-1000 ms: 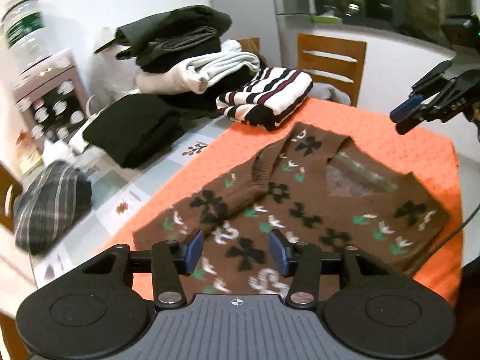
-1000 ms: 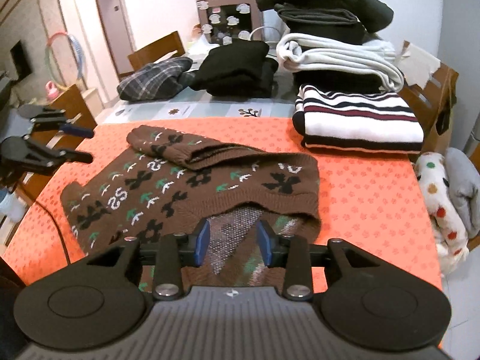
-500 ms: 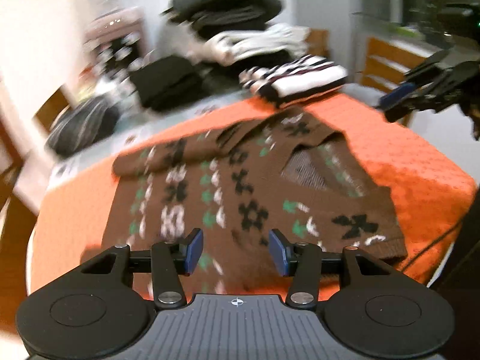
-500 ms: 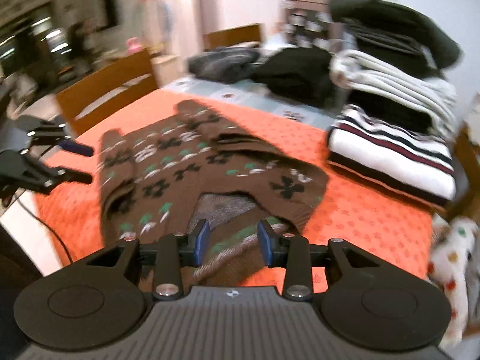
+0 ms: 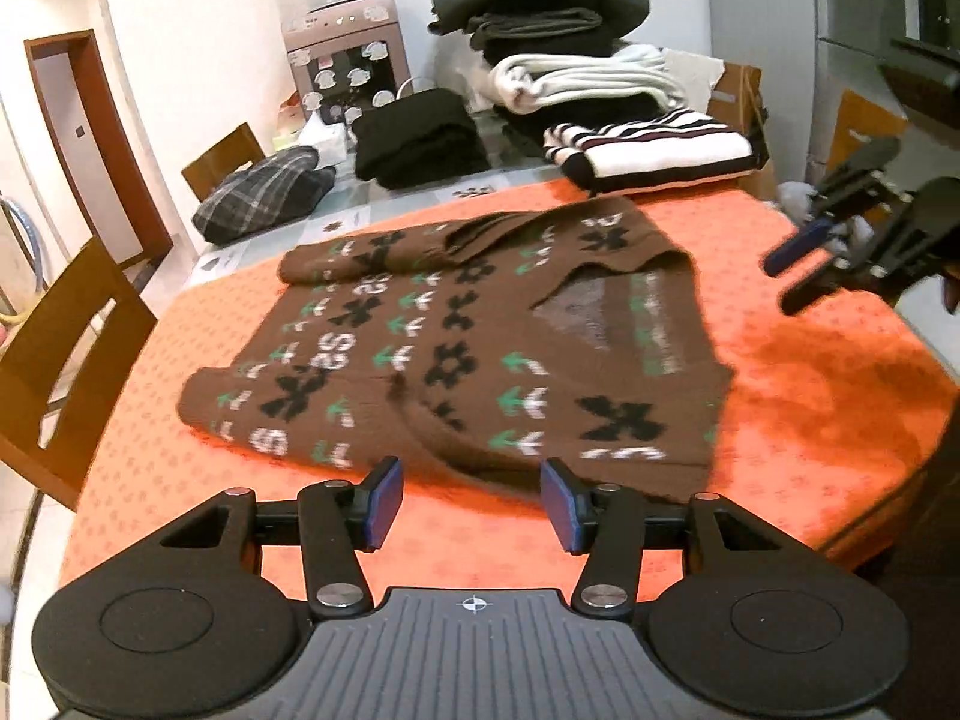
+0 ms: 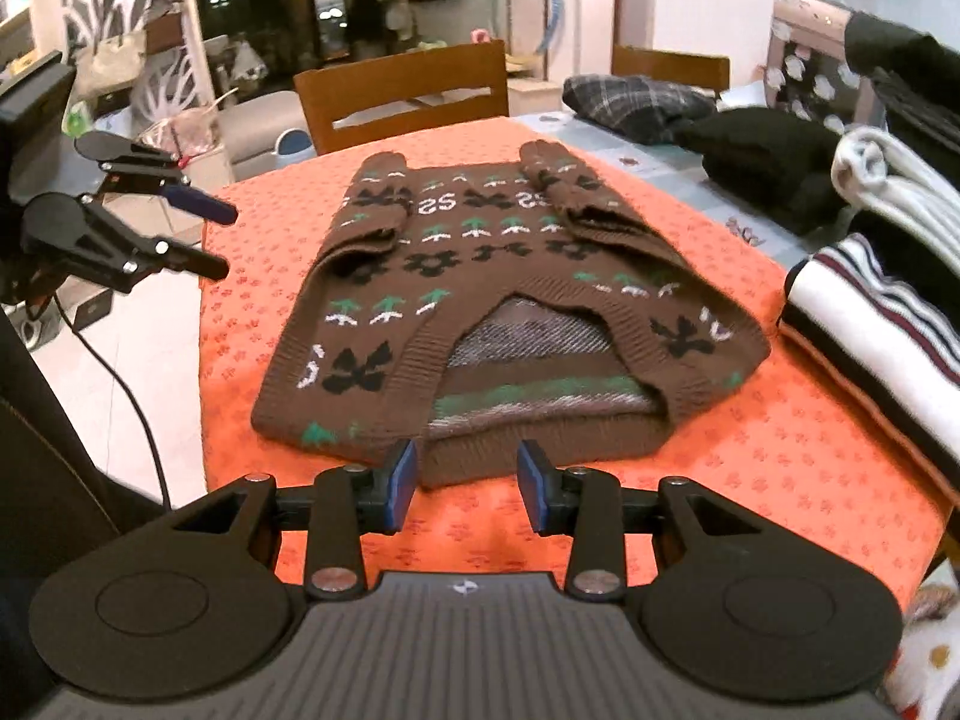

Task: Fold clothes
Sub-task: 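Grasp the vest hem with the left gripper while the right gripper grasps beside it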

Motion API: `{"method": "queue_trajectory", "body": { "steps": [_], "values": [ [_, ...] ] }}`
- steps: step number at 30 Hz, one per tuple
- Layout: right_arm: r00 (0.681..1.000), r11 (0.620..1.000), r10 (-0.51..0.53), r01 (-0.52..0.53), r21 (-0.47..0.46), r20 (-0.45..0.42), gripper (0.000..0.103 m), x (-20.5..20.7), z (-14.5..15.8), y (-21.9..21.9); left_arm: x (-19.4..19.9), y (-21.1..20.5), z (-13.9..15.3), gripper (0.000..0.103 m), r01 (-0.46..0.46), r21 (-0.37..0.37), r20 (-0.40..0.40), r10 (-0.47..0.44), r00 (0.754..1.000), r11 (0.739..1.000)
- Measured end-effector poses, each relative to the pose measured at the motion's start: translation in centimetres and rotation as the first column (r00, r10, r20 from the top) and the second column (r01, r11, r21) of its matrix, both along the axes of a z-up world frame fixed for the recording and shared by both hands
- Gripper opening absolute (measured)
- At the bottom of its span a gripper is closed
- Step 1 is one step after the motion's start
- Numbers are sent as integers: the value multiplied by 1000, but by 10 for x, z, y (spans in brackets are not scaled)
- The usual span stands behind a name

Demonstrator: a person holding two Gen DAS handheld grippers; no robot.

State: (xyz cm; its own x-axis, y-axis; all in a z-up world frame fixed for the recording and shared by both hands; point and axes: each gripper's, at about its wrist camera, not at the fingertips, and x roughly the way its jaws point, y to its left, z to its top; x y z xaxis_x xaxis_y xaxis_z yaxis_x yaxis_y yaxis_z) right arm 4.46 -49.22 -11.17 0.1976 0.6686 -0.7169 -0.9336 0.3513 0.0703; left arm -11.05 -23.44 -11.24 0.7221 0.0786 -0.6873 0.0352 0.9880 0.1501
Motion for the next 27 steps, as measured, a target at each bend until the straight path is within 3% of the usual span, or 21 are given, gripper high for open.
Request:
{"method": "queue_trajectory", "body": {
  "steps": [8,14,21,27],
  "values": [
    [994,998,47,-43,-43,101,42,31,4,-24,3,-63,-14,54,0,-2,-14,0,1000,1000],
    [971,984,166,-153,-87,173,42,57,5,-47,13,-112,-28,54,-106,42,-10,106,994,993],
    [913,939,336,-307,-154,230,42,87,12,-51,28,-140,-31,54,-168,93,-10,169,985,981],
    [825,874,482,-426,-235,296,42,110,3,-34,50,-146,-39,53,-162,134,-32,168,985,978]
  ]
}}
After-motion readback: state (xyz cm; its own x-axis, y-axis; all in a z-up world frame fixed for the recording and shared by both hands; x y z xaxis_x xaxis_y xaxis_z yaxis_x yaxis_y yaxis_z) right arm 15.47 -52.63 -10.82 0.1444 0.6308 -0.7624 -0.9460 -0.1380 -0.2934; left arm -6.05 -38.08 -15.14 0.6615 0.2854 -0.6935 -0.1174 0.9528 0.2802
